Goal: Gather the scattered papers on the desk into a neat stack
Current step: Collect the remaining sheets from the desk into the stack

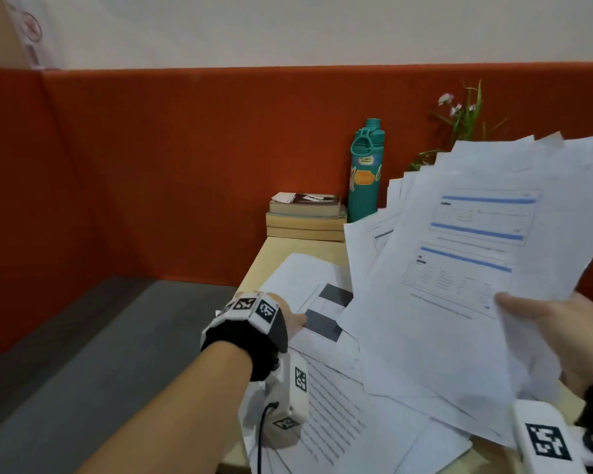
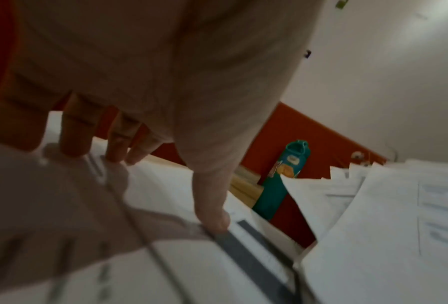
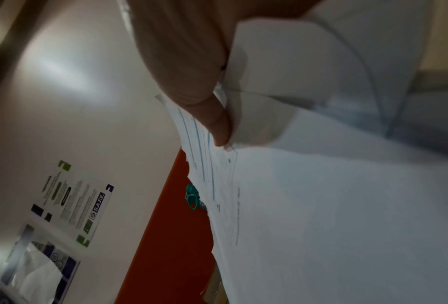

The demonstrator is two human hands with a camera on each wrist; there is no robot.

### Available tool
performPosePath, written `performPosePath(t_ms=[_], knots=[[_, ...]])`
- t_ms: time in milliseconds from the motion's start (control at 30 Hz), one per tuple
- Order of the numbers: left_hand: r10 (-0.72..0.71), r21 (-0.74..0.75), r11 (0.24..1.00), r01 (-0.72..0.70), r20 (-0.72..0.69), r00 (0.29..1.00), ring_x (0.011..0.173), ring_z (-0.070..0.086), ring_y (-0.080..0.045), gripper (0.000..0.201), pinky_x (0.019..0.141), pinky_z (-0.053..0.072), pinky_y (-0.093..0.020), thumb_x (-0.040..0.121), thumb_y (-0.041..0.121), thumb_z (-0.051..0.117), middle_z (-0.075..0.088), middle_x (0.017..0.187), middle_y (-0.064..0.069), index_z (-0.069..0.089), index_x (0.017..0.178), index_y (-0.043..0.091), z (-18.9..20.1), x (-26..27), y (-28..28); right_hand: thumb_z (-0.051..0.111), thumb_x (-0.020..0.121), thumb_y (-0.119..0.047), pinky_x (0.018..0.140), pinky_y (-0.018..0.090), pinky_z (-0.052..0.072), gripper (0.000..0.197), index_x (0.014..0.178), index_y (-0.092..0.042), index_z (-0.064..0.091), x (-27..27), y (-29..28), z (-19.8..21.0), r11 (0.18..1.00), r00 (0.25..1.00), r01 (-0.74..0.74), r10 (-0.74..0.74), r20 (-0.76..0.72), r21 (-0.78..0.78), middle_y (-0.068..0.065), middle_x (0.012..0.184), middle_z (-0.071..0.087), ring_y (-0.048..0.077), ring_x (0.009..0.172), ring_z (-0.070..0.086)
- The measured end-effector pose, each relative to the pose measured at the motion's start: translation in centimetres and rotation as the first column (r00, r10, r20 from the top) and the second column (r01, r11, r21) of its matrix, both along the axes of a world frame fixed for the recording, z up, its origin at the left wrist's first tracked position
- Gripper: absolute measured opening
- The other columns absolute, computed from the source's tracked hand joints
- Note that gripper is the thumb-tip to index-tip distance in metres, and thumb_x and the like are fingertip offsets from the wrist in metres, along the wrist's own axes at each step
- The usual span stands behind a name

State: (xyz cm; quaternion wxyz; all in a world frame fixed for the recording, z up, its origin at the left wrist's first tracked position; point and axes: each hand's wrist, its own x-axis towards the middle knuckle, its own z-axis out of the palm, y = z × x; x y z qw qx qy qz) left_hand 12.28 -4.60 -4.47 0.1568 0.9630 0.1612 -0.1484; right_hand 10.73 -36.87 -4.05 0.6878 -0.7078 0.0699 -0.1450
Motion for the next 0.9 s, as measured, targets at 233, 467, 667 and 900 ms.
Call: performPosePath(t_ms=[233,467,667,900], knots=[[0.138,-0.002,0.99,-0.138,0.01,0.99,0.126,0.047,-0.031,0.079,0.105,0.043,-0.039,0.078,0.054,0.066,0.044,0.141,-0.013,0.043,0.137,0.006,-0.9,0.8,0.5,0.066,0.089,0.0,0.072,0.03,0.047,0.039,0.125,-0.013,0.064,0.4,-0.8,-0.8,0.999,1.0,-0.011,0.011,-0.003,0.037,-0.009,0.087,0.077,0.023,0.096,0.066],[0.23,-0.007,0.973,-0.23,0.035,0.973,0.118,0.055,-0.03,0.085,0.1,0.047,-0.04,0.071,0.057,0.07,0.053,0.129,-0.012,0.044,0.131,0.003,-2.5,2.1,2.4,0.067,0.088,0.002,0.078,0.033,0.048,0.037,0.12,-0.016,0.063,0.3,-1.2,-0.8,0.997,1.0,-0.004,0.004,0.002,0.072,-0.023,0.062,0.073,0.02,0.087,0.065],[0.266,-0.262,0.954,-0.145,0.52,0.812,0.088,0.056,-0.028,0.011,0.075,0.044,-0.03,0.089,0.01,0.059,0.059,0.095,-0.013,0.055,0.078,0.012,1.0,3.4,2.6,0.076,0.083,-0.013,0.092,0.044,0.049,0.031,0.112,-0.02,0.068,0.8,-1.4,-1.0,0.992,0.998,-0.062,0.063,-0.003,0.112,-0.018,0.076,0.078,0.025,0.095,0.068],[0.287,-0.788,0.613,-0.057,0.155,0.945,0.102,0.066,-0.031,0.045,0.084,0.058,-0.046,0.077,0.015,0.077,0.066,0.121,-0.014,0.058,0.116,0.004,0.3,1.7,2.2,0.092,0.017,-0.062,0.096,0.055,0.049,0.111,0.119,-0.024,0.071,2.2,-2.8,-3.0,0.984,0.988,-0.115,0.127,-0.084,0.134,0.005,0.112,0.077,0.036,0.107,0.07]])
